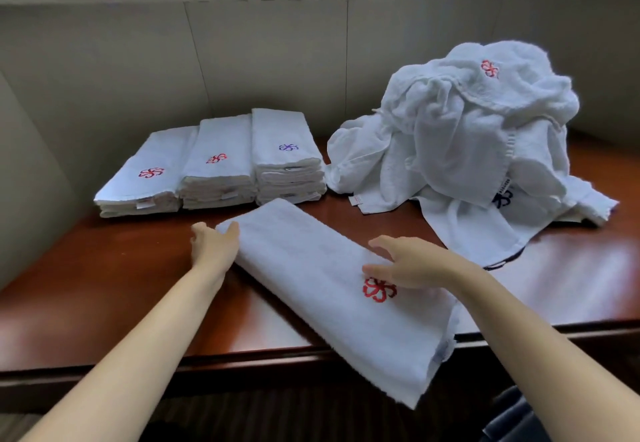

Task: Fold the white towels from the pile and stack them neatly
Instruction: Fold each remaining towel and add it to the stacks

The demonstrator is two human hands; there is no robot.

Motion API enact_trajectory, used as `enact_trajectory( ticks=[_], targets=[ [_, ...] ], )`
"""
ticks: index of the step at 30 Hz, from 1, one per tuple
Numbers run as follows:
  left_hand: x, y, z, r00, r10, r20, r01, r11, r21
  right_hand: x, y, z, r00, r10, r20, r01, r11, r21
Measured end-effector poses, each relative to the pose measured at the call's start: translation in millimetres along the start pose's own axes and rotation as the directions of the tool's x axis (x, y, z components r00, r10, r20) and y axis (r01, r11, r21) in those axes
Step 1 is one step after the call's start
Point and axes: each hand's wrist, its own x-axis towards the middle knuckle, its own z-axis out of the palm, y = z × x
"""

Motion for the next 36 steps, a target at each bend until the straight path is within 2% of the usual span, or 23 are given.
enact_trajectory(
  ticks=[3,5,7,10,13,16,18,23,28,32,36],
  targets=[
    [-13.9,0.8,7.3,0.998,-0.021,0.052,0.028,0.989,-0.142,10.4,-3.5,0.5,0.999,-0.033,-0.035,0.038,0.988,0.151],
    [-29.1,-3.8,11.3,0.995,-0.006,0.097,0.020,0.988,-0.150,17.1,-8.8,3.6,0.998,-0.044,-0.033,0.053,0.944,0.327],
    [-42.0,-7.8,14.9,0.979,0.010,0.204,0.033,0.978,-0.207,23.1,-14.5,5.4,0.998,-0.062,0.007,0.051,0.881,0.471],
    [-45.0,-6.5,14.7,0.936,0.024,0.350,0.101,0.937,-0.335,27.8,-19.1,4.4,0.987,-0.110,0.116,0.023,0.817,0.577],
    [-34.3,-0.2,5.4,0.893,0.079,0.444,0.129,0.899,-0.419,30.9,-22.2,3.0,0.963,-0.227,0.142,0.043,0.653,0.756],
    [-26.2,5.0,-3.5,0.836,0.143,0.530,0.100,0.910,-0.403,36.9,-30.9,8.8,0.955,-0.273,0.116,0.037,0.497,0.867],
    [-23.0,6.2,-6.1,0.830,0.167,0.532,0.042,0.932,-0.359,41.9,-39.6,14.8,0.954,-0.278,0.112,0.022,0.435,0.900],
    [-21.1,8.8,-13.8,0.842,0.180,0.508,0.019,0.932,-0.361,49.1,-51.1,18.2,0.955,-0.279,0.101,0.062,0.522,0.850],
    [-18.8,15.5,-31.8,0.827,0.270,0.493,-0.036,0.901,-0.433,50.1,-62.9,11.2,0.939,-0.341,0.049,0.133,0.489,0.862],
    [-14.7,27.3,-60.0,0.803,0.314,0.507,-0.032,0.871,-0.490,50.3,-79.7,-3.2,0.921,-0.387,-0.046,0.216,0.409,0.887],
    [-9.7,38.8,-90.4,0.779,0.352,0.519,-0.098,0.886,-0.454,54.5,-102.3,-17.1,0.903,-0.425,-0.062,0.209,0.308,0.928]
  ],
)
